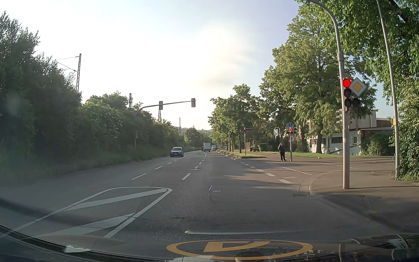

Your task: Follow the waypoints while adhering to traffic rules and regulations

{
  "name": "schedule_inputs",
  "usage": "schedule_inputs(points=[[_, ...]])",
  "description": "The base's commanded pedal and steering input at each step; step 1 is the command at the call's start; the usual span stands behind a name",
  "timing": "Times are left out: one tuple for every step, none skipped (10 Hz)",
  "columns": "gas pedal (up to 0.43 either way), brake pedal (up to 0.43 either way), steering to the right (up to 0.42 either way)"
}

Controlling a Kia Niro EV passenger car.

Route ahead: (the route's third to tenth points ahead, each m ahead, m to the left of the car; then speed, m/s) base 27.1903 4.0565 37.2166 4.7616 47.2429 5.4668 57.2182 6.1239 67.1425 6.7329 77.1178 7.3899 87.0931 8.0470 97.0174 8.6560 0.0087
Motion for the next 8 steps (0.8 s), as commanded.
schedule_inputs(points=[[0.0, 0.268, -0.012], [0.0, 0.268, -0.012], [0.0, 0.268, -0.012], [0.0, 0.268, -0.012], [0.0, 0.262, -0.012], [0.0, 0.268, -0.012], [0.0, 0.268, -0.012], [0.0, 0.268, -0.012]])
